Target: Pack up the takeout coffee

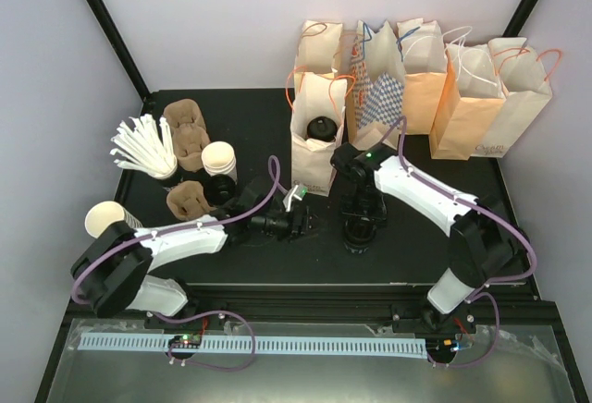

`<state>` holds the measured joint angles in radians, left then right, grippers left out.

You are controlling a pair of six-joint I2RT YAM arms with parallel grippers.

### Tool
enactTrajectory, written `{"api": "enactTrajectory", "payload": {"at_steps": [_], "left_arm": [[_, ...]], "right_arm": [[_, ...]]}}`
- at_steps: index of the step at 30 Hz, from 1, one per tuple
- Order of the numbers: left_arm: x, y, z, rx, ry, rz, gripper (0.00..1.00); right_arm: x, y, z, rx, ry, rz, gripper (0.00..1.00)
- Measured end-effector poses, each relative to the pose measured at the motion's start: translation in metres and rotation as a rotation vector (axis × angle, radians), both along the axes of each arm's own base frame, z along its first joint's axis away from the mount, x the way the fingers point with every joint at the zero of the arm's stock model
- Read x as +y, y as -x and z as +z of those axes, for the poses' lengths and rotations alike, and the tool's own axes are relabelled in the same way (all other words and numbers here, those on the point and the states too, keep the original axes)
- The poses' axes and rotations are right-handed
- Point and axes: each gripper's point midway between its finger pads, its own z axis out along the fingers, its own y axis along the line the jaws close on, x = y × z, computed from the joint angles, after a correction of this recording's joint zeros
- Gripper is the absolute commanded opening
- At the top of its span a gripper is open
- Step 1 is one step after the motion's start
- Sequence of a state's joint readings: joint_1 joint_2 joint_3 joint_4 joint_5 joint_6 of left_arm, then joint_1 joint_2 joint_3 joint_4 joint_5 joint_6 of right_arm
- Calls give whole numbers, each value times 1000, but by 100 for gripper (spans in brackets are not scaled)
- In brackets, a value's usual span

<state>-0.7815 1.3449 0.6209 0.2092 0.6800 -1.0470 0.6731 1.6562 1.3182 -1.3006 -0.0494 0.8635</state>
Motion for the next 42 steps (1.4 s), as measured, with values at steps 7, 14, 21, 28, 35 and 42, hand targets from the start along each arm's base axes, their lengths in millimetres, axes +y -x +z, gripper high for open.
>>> {"api": "enactTrajectory", "payload": {"at_steps": [7,14,21,28,35,42], "left_arm": [[-11,2,-16,28,5,-9,65],[-24,11,-42,77,-27,-45,50],[-33,11,-59,122,-16,-62,53],[-43,7,-51,120,36,-76,56],[-51,3,-54,139,53,-81,42],[-53,3,-57,154,54,-89,30]], "right_arm": [[-3,5,-1,-26,-53,-21,69],[-6,6,-3,-61,-96,-34,69],[-6,5,-3,-58,-95,-31,69],[-5,6,-5,-40,-89,-29,69],[-4,6,-5,-33,-87,-27,69],[-4,6,-5,-27,-86,-24,69]]}}
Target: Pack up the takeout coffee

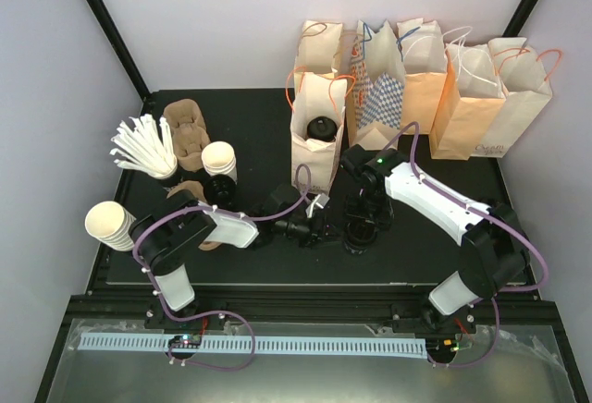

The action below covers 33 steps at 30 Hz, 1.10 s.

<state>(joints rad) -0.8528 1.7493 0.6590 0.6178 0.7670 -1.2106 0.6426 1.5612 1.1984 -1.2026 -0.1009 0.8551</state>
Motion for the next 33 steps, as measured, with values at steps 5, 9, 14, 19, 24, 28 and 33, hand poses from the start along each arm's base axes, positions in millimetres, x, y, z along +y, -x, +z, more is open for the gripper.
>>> {"api": "enactTrajectory", "payload": {"at_steps": [5,9,14,19,24,28,33], "left_arm": [[-2,2,0,6,10,-21,28],[-1,2,-2,7,4,-28,28],[-1,2,-4,11,-8,-39,28],[-1,3,-7,25,1,-58,28],[-1,4,-8,37,25,-71,28],[-1,5,-9,40,42,-78,28],[-1,6,-11,45,57,-86,28]], "right_arm": [[0,1,0,4,0,3,69],[0,1,0,6,-2,3,69],[0,1,-1,9,-2,4,69],[0,2,-2,22,2,10,69],[0,2,-2,33,6,15,69],[0,2,-3,40,10,15,69],[1,3,-3,49,13,17,69]]}}
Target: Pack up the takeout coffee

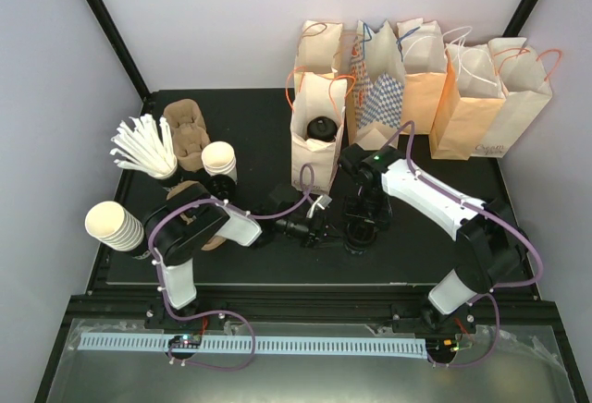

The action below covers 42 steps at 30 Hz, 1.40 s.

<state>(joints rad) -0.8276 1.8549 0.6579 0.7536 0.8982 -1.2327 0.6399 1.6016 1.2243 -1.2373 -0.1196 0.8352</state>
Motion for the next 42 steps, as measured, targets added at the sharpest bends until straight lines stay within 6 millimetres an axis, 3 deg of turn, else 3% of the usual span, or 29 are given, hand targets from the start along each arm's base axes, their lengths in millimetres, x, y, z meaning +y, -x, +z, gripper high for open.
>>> {"api": "enactTrajectory", "payload": {"at_steps": [9,15,22,33,36,42], "left_arm": [[1,0,-4,-1,23,-18,26],[1,2,-8,4,40,-44,19],[0,1,-6,-1,52,-51,24],[14,-4,0,12,-94,32,63],[24,-8,13,-14,-159,47,68],[49,-28,93,-214,-173,108,71]], "right_arm": [[0,0,0,10,4,0,69],[0,1,-1,17,9,1,69],[1,1,-1,18,7,1,69],[4,-4,5,8,24,16,69],[3,-5,6,0,27,33,69],[0,-10,12,-71,25,98,69]]}}
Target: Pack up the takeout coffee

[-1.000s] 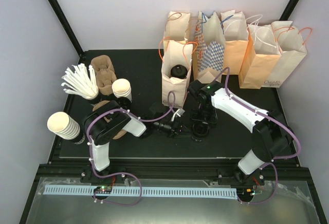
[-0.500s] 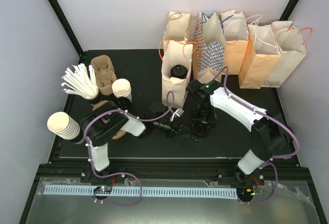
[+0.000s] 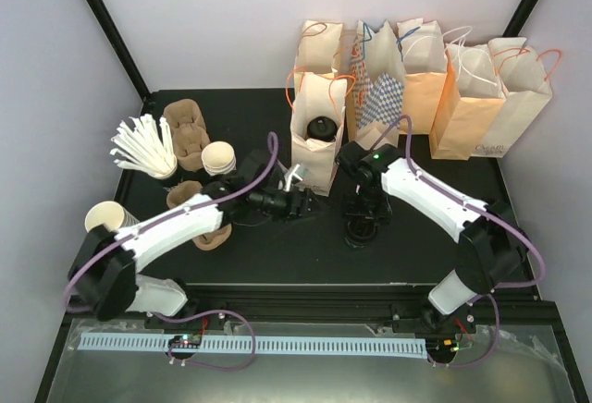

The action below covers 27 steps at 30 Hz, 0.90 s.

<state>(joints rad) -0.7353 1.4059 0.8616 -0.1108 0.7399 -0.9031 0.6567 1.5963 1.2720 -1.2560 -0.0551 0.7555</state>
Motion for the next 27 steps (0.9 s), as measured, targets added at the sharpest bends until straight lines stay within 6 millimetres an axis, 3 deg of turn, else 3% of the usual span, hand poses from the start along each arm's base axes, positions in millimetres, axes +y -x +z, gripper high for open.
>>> {"api": "enactTrajectory", "payload": {"at_steps": [5,9,14,16,18,21,25,27], "left_arm": [[41,-12,52,-151,-56,77,75],[72,-34,92,-276,-124,176,97],[106,-74,137,-397,-208,314,99],[118,-102,153,-414,-231,384,99],[134,-129,154,-395,-242,440,94],[137,-166,146,-338,-246,439,92],[127,-205,138,-314,-272,401,91],[123,-212,138,-320,-270,385,87]], "right_arm": [[-2,-3,28,-98,-45,76,66],[5,-14,85,-243,-128,124,65],[14,-24,168,-461,-265,170,63],[15,-25,195,-539,-310,190,62],[16,-26,219,-615,-349,210,62],[16,-26,247,-705,-388,234,62],[18,-32,275,-801,-421,258,62],[20,-35,285,-838,-430,268,62]]}}
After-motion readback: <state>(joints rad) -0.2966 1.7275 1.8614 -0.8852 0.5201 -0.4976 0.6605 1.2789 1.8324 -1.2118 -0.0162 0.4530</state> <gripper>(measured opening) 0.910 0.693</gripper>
